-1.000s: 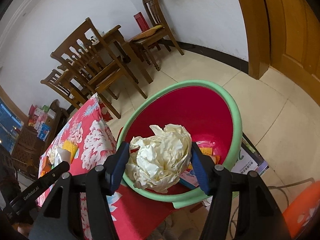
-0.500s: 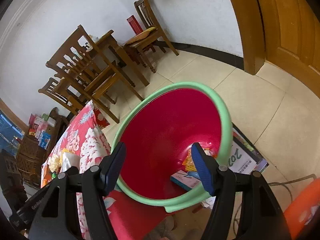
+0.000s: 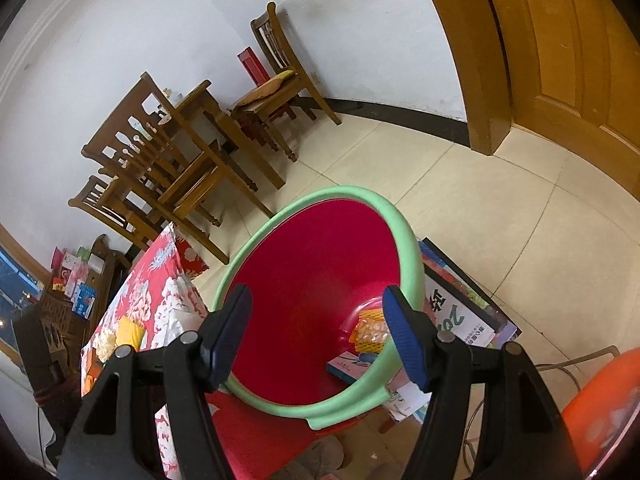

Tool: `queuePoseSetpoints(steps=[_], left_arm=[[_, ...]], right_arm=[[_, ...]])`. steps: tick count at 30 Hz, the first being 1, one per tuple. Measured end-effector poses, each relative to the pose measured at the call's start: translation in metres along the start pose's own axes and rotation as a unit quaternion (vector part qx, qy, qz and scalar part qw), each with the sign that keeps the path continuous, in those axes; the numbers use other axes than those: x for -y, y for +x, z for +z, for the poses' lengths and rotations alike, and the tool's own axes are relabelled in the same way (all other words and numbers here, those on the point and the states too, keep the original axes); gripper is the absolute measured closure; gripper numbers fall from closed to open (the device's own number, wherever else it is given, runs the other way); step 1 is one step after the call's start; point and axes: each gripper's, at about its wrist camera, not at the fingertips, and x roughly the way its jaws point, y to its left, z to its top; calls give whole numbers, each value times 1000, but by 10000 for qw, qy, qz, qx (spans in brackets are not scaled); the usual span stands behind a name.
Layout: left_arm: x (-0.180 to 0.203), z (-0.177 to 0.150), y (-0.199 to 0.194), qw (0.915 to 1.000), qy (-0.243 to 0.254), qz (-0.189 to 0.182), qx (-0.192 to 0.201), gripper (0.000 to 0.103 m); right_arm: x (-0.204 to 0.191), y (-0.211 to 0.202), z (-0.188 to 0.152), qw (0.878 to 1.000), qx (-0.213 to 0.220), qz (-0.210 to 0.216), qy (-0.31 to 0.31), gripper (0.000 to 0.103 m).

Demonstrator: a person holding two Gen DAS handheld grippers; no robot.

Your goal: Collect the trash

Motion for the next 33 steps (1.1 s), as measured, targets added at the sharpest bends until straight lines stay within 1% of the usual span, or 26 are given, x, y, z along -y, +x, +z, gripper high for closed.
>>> queuePoseSetpoints(steps=[1,2,7,11,14,18,23,26,28,33], left_arm=[[0,1,-1,10000,-14,11,40,49],[1,1,-2,10000,-21,6,71,48],[-3,2,-12,9998,-89,-11,177,48],[-17,0,-29,9991,-283,49,314,48],[-30,-1,-45,9981,-372,186,454,48],[-52,-4,-68,9957,-570,428,597,48],[-94,-10,-100,9892,-922,765,844,48],[-118,-15,-116,9851,-1053,982,942,48],[-137,-19,-128,9807,-1168,1190,1019,48],[-186,-32,-150,9691,-1530,1578,1118,48]], right_arm=[[0,-1,1,10000,6,-2,6,34],[0,-1,2,10000,15,-1,10,34],[-4,-3,4,10000,49,19,-7,34],[-15,-3,2,9998,-3,112,-154,34],[-31,-2,-2,9990,-100,243,-348,34],[-64,2,-11,9956,-280,471,-766,34],[-109,7,-25,9873,-535,812,-1256,34],[-141,11,-34,9800,-664,1011,-1578,34],[-159,16,-39,9756,-733,1088,-1763,34],[-205,34,-55,9632,-967,1256,-2173,34]])
